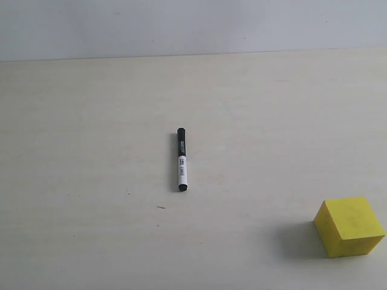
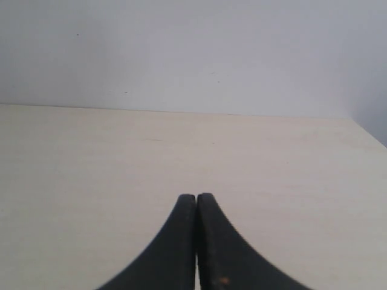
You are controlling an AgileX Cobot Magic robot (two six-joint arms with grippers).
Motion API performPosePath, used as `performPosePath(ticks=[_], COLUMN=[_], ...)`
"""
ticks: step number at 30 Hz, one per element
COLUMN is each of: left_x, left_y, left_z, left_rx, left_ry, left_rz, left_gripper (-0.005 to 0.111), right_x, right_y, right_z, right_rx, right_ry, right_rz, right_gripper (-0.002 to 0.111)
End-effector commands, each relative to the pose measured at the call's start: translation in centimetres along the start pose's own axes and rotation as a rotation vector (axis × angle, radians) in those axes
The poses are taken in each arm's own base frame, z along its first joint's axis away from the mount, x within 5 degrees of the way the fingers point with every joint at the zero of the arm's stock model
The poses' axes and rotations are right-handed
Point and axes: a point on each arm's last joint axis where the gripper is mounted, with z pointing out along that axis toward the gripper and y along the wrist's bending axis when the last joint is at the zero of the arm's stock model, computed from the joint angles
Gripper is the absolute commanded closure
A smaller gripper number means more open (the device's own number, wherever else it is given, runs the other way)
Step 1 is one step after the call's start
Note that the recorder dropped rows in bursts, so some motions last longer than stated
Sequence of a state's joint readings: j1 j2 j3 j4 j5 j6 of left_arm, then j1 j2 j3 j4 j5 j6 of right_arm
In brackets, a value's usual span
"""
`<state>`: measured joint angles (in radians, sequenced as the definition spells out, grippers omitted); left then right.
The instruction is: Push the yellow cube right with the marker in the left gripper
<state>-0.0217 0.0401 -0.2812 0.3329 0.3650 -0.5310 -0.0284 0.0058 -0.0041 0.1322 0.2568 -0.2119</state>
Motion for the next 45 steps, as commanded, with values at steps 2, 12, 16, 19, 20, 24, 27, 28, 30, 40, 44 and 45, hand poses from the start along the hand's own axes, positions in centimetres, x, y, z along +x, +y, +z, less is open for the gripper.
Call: performPosePath(ticks=[2, 12, 16, 19, 20, 24, 27, 28, 30, 40, 44, 45], left_x=[1.9, 4.9, 5.1, 5.1, 5.1, 5.1, 5.5, 5.8, 7.1, 8.7, 8.7, 8.7], left_y=[0.4, 1.0, 1.1, 1.1, 1.1, 1.1, 1.0, 1.0, 0.9, 1.1, 1.1, 1.1], left_z=[0.4, 1.1, 1.1, 1.1, 1.2, 1.1, 1.2, 1.2, 1.4, 1.5, 1.5, 1.5], left_rx=[-0.014, -0.034, -0.034, -0.032, -0.032, -0.035, -0.020, -0.011, 0.030, 0.036, 0.036, 0.036], left_ry=[0.042, 0.125, 0.133, 0.133, 0.135, 0.139, 0.152, 0.152, 0.164, 0.217, 0.217, 0.217], left_rz=[0.014, 0.073, 0.111, 0.137, 0.137, 0.137, 0.109, 0.107, 0.104, 0.139, 0.139, 0.139], left_gripper=[0.107, 0.107, 0.107, 0.107, 0.107, 0.107, 0.107, 0.107, 0.107, 0.107, 0.107, 0.107], right_x=[0.0, 0.0, 0.0, 0.0, 0.0, 0.0, 0.0, 0.0, 0.0, 0.0, 0.0, 0.0], right_y=[-0.1, -0.1, -0.1, -0.1, -0.1, -0.1, -0.1, -0.1, -0.1, -0.1, -0.1, -0.1], right_z=[0.0, 0.0, 0.0, 0.0, 0.0, 0.0, 0.0, 0.0, 0.0, 0.0, 0.0, 0.0], right_rx=[0.009, 0.009, 0.009, 0.009, 0.009, 0.009, 0.009, 0.009, 0.009, 0.009, 0.009, 0.009], right_ry=[-0.016, -0.016, -0.016, -0.016, -0.016, -0.016, -0.016, -0.016, -0.016, -0.016, -0.016, -0.016], right_rz=[-0.001, -0.001, -0.001, -0.001, -0.001, -0.001, -0.001, -0.001, -0.001, -0.001, -0.001, -0.001], right_gripper=[0.108, 0.108, 0.108, 0.108, 0.108, 0.108, 0.108, 0.108, 0.108, 0.108, 0.108, 0.108])
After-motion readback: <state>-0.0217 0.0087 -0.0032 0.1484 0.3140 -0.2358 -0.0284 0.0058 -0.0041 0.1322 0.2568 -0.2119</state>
